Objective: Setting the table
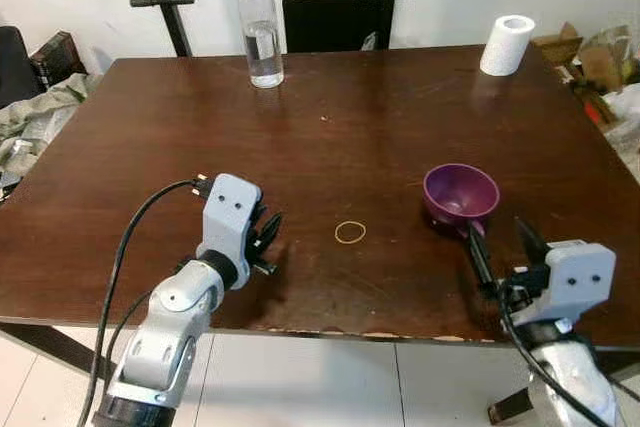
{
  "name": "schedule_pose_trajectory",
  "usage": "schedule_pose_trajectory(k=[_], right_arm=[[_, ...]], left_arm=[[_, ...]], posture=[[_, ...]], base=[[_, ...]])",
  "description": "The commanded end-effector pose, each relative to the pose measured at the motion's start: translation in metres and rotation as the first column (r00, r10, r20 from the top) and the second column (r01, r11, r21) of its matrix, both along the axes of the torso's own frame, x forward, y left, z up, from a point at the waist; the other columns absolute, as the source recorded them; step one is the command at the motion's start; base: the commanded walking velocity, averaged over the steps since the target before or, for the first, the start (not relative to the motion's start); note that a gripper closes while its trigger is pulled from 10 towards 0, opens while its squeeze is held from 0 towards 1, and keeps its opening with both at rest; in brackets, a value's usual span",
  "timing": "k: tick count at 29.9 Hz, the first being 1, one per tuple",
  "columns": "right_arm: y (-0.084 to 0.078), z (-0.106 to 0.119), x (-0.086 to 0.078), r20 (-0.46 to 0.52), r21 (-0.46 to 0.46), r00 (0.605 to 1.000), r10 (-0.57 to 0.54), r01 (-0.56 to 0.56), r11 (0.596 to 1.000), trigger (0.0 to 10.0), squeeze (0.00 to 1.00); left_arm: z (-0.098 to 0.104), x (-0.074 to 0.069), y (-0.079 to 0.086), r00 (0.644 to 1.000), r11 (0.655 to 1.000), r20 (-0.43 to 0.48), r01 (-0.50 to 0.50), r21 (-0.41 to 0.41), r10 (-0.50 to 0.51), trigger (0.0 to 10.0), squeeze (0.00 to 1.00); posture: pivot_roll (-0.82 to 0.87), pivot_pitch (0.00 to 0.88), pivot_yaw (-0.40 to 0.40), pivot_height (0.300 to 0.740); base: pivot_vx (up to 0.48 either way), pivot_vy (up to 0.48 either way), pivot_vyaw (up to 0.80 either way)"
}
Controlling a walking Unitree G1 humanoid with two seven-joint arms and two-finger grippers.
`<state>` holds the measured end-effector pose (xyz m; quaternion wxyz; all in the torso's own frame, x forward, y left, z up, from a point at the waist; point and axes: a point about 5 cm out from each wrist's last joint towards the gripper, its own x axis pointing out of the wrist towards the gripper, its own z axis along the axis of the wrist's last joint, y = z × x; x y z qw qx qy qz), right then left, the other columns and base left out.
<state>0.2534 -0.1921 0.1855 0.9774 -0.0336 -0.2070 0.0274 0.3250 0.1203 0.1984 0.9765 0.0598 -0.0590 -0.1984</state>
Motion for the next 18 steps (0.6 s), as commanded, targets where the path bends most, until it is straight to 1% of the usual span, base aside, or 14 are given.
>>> schedule_pose_trajectory(k=[1, 2, 4, 7, 8, 9, 10, 11, 13, 16, 17, 18], right_arm=[[0.017, -0.001, -0.007, -0.016, 0.021, 0.999, 0.039, -0.039, 0.999, 10.0, 0.00], [0.017, -0.001, -0.007, -0.016, 0.021, 0.999, 0.039, -0.039, 0.999, 10.0, 0.00], [0.029, -0.004, -0.008, -0.028, 0.041, 0.998, 0.062, -0.060, 0.997, 10.0, 0.00], [0.032, -0.005, -0.009, -0.035, 0.047, 0.997, 0.068, -0.066, 0.997, 10.0, 0.00], [0.035, -0.004, -0.006, -0.039, 0.052, 0.997, 0.070, -0.068, 0.996, 10.0, 0.00], [0.035, -0.004, -0.006, -0.039, 0.052, 0.997, 0.070, -0.068, 0.996, 10.0, 0.00], [0.036, 0.004, 0.003, -0.031, 0.056, 0.997, 0.067, -0.065, 0.996, 10.0, 0.00], [0.036, 0.004, 0.003, -0.031, 0.056, 0.997, 0.067, -0.065, 0.996, 10.0, 0.00], [0.035, 0.010, 0.007, -0.027, 0.051, 0.998, 0.062, -0.061, 0.997, 10.0, 0.00], [0.032, 0.010, 0.008, -0.039, 0.026, 0.997, 0.064, -0.064, 0.998, 10.0, 0.00], [0.032, 0.010, 0.008, -0.039, 0.026, 0.997, 0.064, -0.064, 0.998, 10.0, 0.00], [0.031, 0.007, 0.008, -0.049, 0.019, 0.997, 0.066, -0.065, 0.998, 10.0, 0.00]], left_arm=[[-0.005, -0.001, -0.003, 1.000, 1.000, -0.002, 0.002, -0.008, -0.002, 10.0, 0.00], [-0.005, -0.001, -0.003, 1.000, 1.000, -0.002, 0.002, -0.008, -0.002, 10.0, 0.00], [-0.006, -0.005, -0.012, 1.000, 0.999, 0.011, 0.026, -0.038, -0.025, 10.0, 0.00], [-0.006, -0.006, -0.015, 0.999, 0.998, 0.018, 0.035, -0.049, -0.034, 10.0, 0.00], [-0.006, -0.010, -0.018, 0.998, 0.996, 0.022, 0.068, -0.064, -0.067, 10.0, 0.00], [-0.006, -0.010, -0.018, 0.998, 0.996, 0.022, 0.068, -0.064, -0.067, 10.0, 0.00], [-0.005, -0.020, -0.023, 0.986, 0.984, 0.033, 0.163, -0.073, -0.161, 10.0, 0.00], [-0.005, -0.020, -0.023, 0.986, 0.984, 0.033, 0.163, -0.073, -0.161, 10.0, 0.00], [-0.003, -0.027, -0.024, 0.975, 0.973, 0.037, 0.219, -0.068, -0.217, 10.0, 0.00], [-0.004, -0.040, -0.024, 0.948, 0.946, 0.017, 0.317, -0.072, -0.317, 10.0, 0.00], [-0.004, -0.040, -0.024, 0.948, 0.946, 0.017, 0.317, -0.072, -0.317, 10.0, 0.00], [-0.005, -0.045, -0.023, 0.932, 0.929, -0.002, 0.361, -0.080, -0.363, 10.0, 0.00]], posture=[[-0.06, 0.114, 0.128, 0.740], [-0.06, 0.114, 0.128, 0.740], [-0.08, 0.085, 0.114, 0.740], [-0.08, 0.085, 0.114, 0.740], [-0.08, 0.071, 0.105, 0.740], [-0.08, 0.071, 0.105, 0.740], [-0.08, 0.054, 0.095, 0.740], [-0.08, 0.054, 0.095, 0.740], [-0.08, 0.043, 0.089, 0.740], [-0.07, 0.035, 0.084, 0.740], [-0.07, 0.035, 0.084, 0.740], [-0.07, 0.034, 0.084, 0.740]], base=[[0.000, 0.000, 0.00], [0.000, 0.000, 0.00], [0.000, 0.000, 0.00], [0.000, 0.000, 0.00], [0.000, 0.000, 0.00], [0.000, 0.000, 0.00], [0.000, 0.000, 0.00], [0.000, 0.000, 0.00], [0.000, 0.000, 0.00], [0.000, 0.000, 0.00], [0.000, 0.000, 0.00], [0.000, 0.000, 0.00]])
